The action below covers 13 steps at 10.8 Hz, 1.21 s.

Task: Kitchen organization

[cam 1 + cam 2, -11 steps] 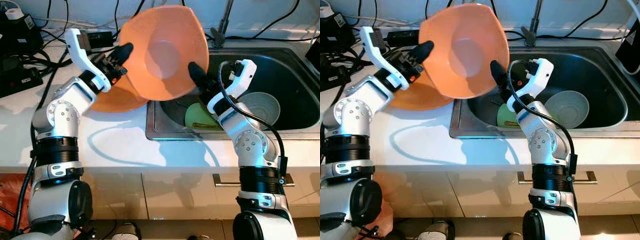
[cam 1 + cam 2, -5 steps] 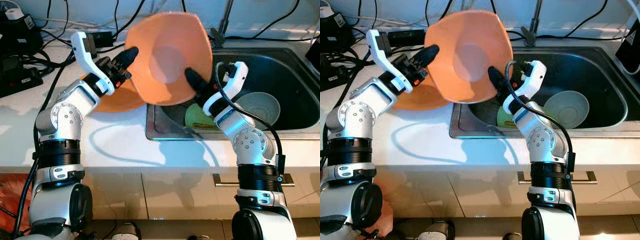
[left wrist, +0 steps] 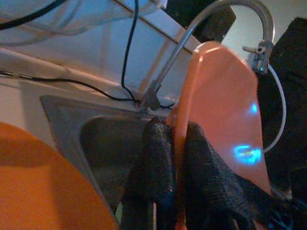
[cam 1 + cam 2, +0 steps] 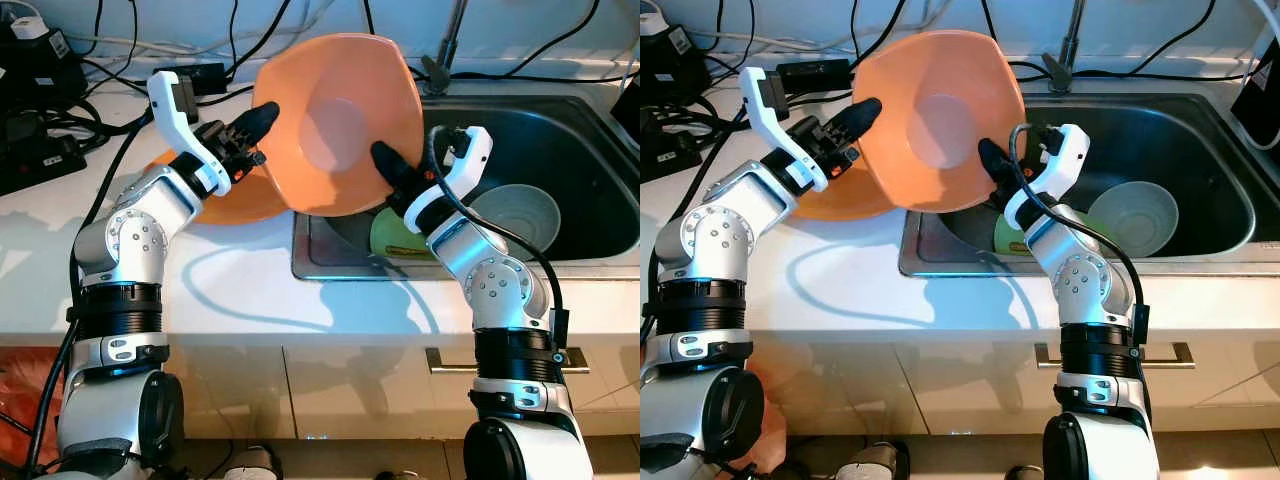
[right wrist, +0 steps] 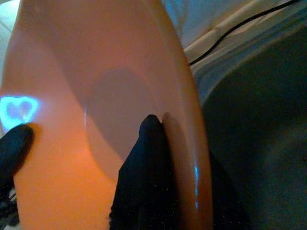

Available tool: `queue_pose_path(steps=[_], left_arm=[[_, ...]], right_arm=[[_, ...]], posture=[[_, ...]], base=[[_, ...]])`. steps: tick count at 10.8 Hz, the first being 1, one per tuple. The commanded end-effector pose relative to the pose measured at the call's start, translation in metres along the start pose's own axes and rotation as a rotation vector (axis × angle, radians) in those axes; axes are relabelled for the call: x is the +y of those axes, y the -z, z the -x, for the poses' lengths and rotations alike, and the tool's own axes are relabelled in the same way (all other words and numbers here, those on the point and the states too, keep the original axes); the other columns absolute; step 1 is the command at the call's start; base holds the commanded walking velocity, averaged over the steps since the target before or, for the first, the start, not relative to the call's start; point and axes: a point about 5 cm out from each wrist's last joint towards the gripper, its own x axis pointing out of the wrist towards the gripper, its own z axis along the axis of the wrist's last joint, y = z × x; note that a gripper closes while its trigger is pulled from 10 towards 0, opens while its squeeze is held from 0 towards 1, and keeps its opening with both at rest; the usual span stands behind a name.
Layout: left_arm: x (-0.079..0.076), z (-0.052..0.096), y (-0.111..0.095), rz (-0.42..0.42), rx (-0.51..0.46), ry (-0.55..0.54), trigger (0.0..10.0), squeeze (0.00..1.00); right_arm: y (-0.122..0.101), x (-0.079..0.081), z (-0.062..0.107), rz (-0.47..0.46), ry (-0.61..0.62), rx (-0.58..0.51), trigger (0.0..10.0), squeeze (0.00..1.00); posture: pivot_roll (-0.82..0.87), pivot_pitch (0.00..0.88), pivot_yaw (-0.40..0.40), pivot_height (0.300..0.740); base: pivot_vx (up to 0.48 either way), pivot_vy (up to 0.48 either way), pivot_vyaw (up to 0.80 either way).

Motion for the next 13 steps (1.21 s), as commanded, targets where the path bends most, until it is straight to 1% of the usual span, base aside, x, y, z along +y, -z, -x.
queue_pose_path(steps=[1, 3, 5, 6, 8, 9, 10, 11, 13], left_arm=[[-0.009, -0.001, -0.013, -0.06, -0.037, 0.05, 10.0, 1.0], [-0.013, -0.001, -0.005, -0.12, 0.004, 0.045, 10.0, 1.0], [-0.013, -0.001, 0.001, -0.13, 0.038, 0.043, 10.0, 1.0], [-0.013, 0.0, 0.003, -0.133, 0.049, 0.047, 10.0, 1.0], [-0.017, 0.0, 0.008, -0.208, 0.11, 0.078, 10.0, 1.0], [-0.017, 0.002, 0.013, -0.301, 0.18, 0.085, 10.0, 1.0], [-0.017, 0.005, 0.023, -0.373, 0.285, 0.11, 10.0, 1.0], [-0.019, 0.007, 0.029, -0.389, 0.339, 0.142, 10.0, 1.0], [-0.016, 0.01, 0.038, -0.445, 0.416, 0.156, 10.0, 1.0]], right_arm=[[-0.002, -0.016, 0.003, -0.011, 0.112, -0.015, 0.0, 0.0], [-0.017, -0.029, 0.004, -0.036, 0.228, -0.126, 0.0, 0.0], [-0.02, -0.035, 0.005, -0.041, 0.271, -0.147, 0.0, 0.0], [-0.02, -0.035, 0.005, -0.038, 0.275, -0.149, 0.0, 0.0], [-0.02, -0.04, 0.005, -0.033, 0.319, -0.169, 0.0, 0.0], [-0.021, -0.045, 0.006, 0.008, 0.36, -0.168, 0.0, 0.0], [-0.019, -0.051, 0.006, 0.026, 0.387, -0.153, 0.0, 0.0], [-0.018, -0.054, 0.004, 0.068, 0.403, -0.135, 0.0, 0.0], [-0.022, -0.068, 0.0, 0.216, 0.45, -0.096, 0.0, 0.0]], posture=[[0.09, 0.082, 0.037, 0.74], [0.1, 0.083, 0.036, 0.74], [0.1, 0.084, 0.036, 0.74], [0.1, 0.084, 0.036, 0.74], [0.1, 0.082, 0.04, 0.74], [0.1, 0.082, 0.04, 0.74], [0.11, 0.084, 0.041, 0.74], [0.11, 0.086, 0.045, 0.74], [0.13, 0.092, 0.053, 0.74]], base=[[0.0, 0.0, 0.0], [0.0, 0.0, 0.0], [0.0, 0.0, 0.0], [0.0, 0.0, 0.0], [0.0, 0.0, 0.0], [0.0, 0.0, 0.0], [0.0, 0.0, 0.0], [0.0, 0.0, 0.0], [0.0, 0.0, 0.0]])
